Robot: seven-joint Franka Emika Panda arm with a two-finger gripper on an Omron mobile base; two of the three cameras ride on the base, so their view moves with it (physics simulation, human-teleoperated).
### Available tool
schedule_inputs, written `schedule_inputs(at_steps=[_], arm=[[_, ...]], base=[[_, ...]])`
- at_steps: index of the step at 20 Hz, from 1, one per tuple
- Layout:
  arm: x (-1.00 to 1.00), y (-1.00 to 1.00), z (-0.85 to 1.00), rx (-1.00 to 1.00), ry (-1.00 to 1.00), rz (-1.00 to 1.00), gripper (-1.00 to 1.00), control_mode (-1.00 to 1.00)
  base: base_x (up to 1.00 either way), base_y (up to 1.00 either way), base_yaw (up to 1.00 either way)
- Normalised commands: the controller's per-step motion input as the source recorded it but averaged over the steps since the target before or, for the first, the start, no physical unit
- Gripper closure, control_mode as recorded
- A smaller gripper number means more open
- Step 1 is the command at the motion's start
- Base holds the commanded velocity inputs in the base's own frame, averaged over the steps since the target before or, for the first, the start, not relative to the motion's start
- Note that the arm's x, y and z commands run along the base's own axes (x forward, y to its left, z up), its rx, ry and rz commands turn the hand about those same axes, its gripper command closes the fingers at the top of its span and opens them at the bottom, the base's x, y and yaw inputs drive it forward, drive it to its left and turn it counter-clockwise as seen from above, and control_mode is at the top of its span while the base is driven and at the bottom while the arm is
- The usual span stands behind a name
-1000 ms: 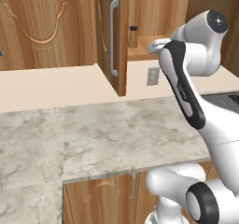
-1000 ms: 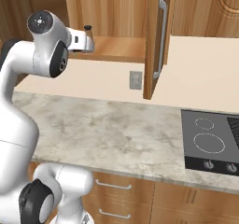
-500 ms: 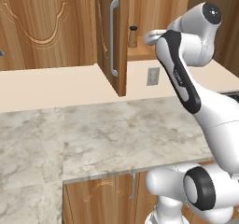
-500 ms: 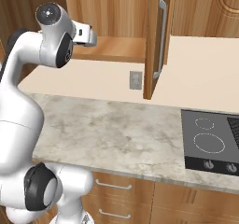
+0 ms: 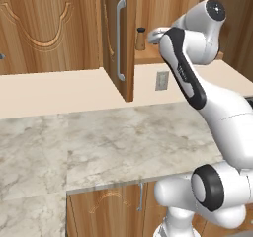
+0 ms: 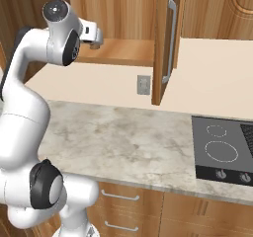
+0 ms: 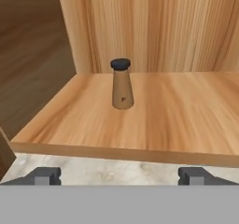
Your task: Retrieve the shaker from the cabinet and place it next the steak on a plate on the dining table.
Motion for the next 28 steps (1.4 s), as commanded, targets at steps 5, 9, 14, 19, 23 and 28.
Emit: schedule_inputs(at_steps=[5,9,14,19,23,28], arm=[[0.26,0.00,0.00,0.00,-0.07,0.00,-1.00,-1.00],[0.28,0.00,0.00,0.00,-0.07,0.00,-1.00,-1.00],[0.31,0.04,0.00,0.00,-0.01,0.01,-1.00,-1.00],[0.40,0.04,0.00,0.00,0.02,0.01,-1.00,-1.00],[0.39,0.01,0.00,0.00,0.03,0.00,-1.00,-1.00],[0.35,0.07,0.00,0.00,0.01,0.01,-1.00,-1.00]], base=[[0.00,0.00,0.00],[0.00,0.00,0.00],[0.00,0.00,0.00],[0.00,0.00,0.00],[0.00,0.00,0.00],[0.00,0.00,0.00]])
